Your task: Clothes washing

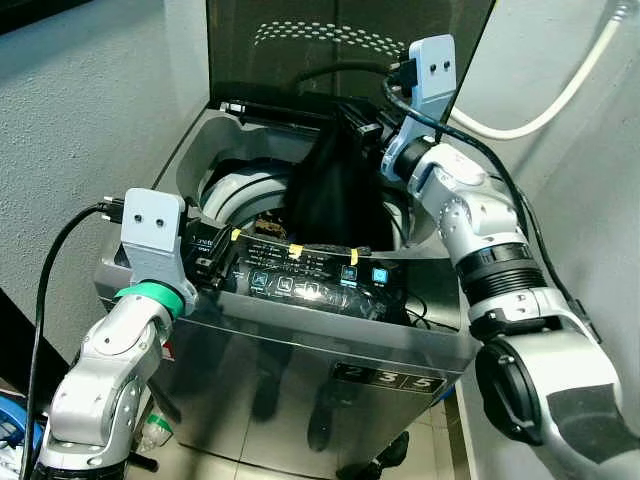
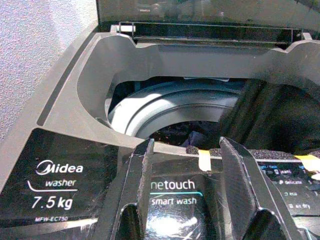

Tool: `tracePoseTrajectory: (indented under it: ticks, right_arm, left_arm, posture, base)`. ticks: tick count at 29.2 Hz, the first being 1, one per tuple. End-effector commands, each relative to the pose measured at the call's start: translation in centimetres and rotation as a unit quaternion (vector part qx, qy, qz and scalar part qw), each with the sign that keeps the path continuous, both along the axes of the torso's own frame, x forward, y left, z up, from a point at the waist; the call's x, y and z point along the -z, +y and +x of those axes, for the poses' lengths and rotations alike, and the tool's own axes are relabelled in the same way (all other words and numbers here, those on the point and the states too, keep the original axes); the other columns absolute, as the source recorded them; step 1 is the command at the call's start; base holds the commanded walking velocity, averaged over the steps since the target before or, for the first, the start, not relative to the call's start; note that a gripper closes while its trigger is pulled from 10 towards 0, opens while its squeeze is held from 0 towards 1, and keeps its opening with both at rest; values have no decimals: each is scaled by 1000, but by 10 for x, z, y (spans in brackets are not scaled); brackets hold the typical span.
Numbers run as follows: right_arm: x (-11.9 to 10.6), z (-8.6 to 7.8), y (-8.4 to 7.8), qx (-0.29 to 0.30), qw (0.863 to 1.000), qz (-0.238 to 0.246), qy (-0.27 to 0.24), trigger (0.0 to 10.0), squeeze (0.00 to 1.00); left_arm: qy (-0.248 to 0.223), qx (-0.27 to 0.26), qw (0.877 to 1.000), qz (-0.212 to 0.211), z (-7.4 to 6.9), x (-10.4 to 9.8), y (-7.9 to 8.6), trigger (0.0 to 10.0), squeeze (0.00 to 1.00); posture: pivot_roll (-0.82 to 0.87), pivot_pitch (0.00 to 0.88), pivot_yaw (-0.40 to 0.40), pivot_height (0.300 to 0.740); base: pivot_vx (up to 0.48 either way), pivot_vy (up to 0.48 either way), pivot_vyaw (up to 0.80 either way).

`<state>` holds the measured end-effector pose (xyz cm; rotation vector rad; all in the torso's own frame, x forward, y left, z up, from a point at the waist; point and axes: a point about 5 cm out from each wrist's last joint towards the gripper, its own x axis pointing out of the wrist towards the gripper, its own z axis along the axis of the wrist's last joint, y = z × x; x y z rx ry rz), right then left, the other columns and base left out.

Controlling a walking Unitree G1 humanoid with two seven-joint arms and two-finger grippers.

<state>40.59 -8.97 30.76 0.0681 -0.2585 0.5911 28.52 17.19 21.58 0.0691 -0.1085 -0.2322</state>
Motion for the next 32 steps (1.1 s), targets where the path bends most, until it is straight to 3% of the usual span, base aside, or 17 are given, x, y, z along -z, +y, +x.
tracePoseTrajectory:
  ticks: [1,9,15,18,23,30,32]
  right_arm:
    - [-4,2,-6,9,1000,-4,-7,10000,0]
    - [-3,2,-11,6,1000,-14,-4,10000,0]
    - [9,-2,-36,60,996,61,-14,10000,0]
    - [44,-19,-33,75,992,98,-12,10000,0]
    - [71,-34,-38,112,992,59,-25,10000,0]
    - [80,-46,-39,97,993,57,-24,10000,0]
    - [77,-52,-38,93,991,91,-28,10000,0]
  left_arm:
    - [5,9,1000,5,-1,1,-3,10000,0]
    - [7,10,1000,6,-1,1,-3,10000,0]
    - [15,-27,999,14,2,5,5,10000,0]
    - [4,-69,998,10,5,3,16,10000,0]
    - [-17,-54,998,18,7,-3,11,10000,0]
    - [-14,-49,999,10,3,3,5,10000,0]
    - [-22,-62,998,-2,3,2,6,10000,0]
  posture:
    - [172,0,-34,740]
    - [168,0,-30,740]
    - [159,0,-15,740]
    - [161,0,-4,740]
    - [141,6,0,740]
    - [131,14,-4,740]
    - [128,16,-12,740]
  base:
    - [0,0,0]
    - [0,0,0]
    - [0,0,0]
    - [0,0,0]
    - [0,0,160]
    - [0,0,800]
    - [0,0,800]
